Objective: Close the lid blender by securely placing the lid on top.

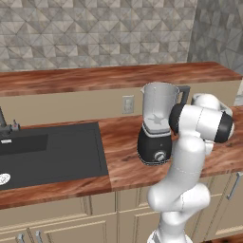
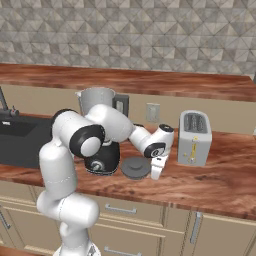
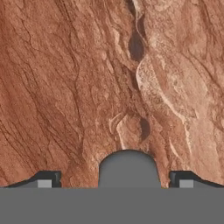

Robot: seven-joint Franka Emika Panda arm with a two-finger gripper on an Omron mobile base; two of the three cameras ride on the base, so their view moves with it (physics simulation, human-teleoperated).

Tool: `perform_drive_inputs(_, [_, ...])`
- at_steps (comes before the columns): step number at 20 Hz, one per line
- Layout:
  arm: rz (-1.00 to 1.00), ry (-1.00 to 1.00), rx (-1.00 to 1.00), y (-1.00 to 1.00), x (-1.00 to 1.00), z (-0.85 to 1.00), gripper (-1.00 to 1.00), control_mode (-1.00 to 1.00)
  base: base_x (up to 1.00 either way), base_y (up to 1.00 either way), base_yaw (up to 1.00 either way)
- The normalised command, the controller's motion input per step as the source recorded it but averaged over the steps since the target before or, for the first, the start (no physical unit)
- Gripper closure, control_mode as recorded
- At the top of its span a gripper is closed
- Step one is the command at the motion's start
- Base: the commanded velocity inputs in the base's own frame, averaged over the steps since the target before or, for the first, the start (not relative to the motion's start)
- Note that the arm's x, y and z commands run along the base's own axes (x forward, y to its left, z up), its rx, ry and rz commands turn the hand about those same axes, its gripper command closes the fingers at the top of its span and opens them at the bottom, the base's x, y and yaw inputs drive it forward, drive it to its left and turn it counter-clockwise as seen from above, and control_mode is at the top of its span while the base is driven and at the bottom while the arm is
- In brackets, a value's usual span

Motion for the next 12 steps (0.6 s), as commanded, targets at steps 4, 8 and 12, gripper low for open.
perform_drive_inputs(4, [0.0, 0.1, 0.0, 0.01, 0.06, -0.12, 1.0, -1.0, 0.0, 0.0, 0.0])
perform_drive_inputs(8, [0.0, 0.01, 0.01, -0.04, -0.05, 0.0, 1.0, -1.0, 0.0, 0.0, 0.0])
perform_drive_inputs(12, [-0.05, -0.06, 0.0, 0.0, -0.19, 0.11, 1.0, -1.0, 0.0, 0.0, 0.0])
